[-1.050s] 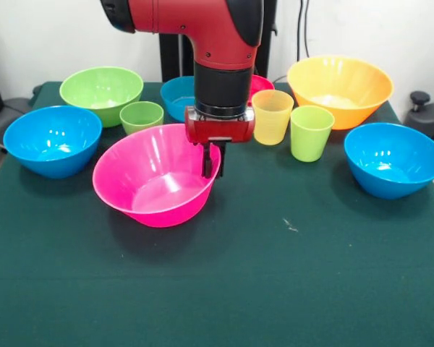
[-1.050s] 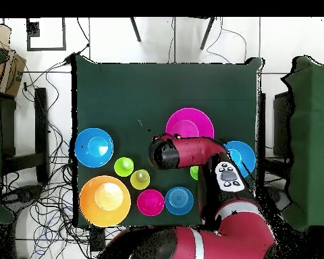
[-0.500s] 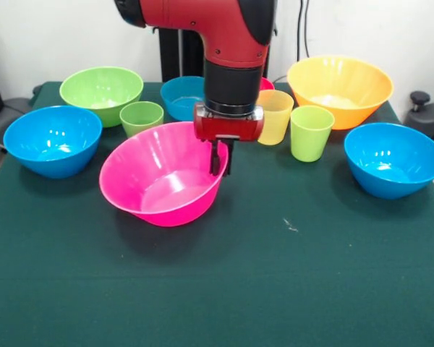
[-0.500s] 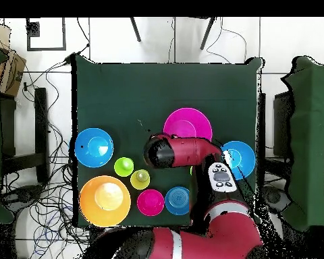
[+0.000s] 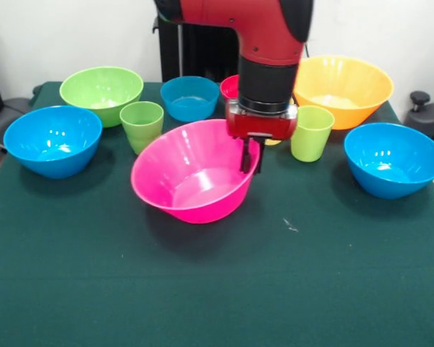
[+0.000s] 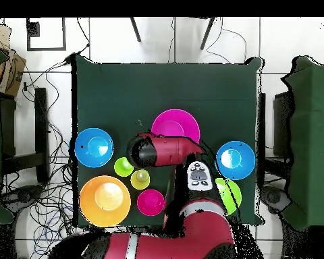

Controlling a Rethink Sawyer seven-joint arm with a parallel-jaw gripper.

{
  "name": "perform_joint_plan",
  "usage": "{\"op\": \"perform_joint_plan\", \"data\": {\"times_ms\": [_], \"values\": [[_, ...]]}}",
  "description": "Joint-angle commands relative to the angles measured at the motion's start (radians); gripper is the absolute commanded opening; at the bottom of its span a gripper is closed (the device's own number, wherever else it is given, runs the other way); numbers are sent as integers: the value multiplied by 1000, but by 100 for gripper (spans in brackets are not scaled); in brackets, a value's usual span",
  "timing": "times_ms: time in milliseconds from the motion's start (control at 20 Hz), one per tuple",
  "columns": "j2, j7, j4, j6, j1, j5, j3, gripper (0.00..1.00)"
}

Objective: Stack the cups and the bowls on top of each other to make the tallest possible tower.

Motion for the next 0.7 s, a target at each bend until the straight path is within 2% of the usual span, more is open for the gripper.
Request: {"op": "perform_joint_plan", "data": {"times_ms": [50, 300, 700], "values": [[108, 231, 15, -53, 85, 82, 49, 0], [162, 183, -50, -94, 73, 70, 63, 0], [215, -12, -154, -8, -43, -17, 131, 0]]}}
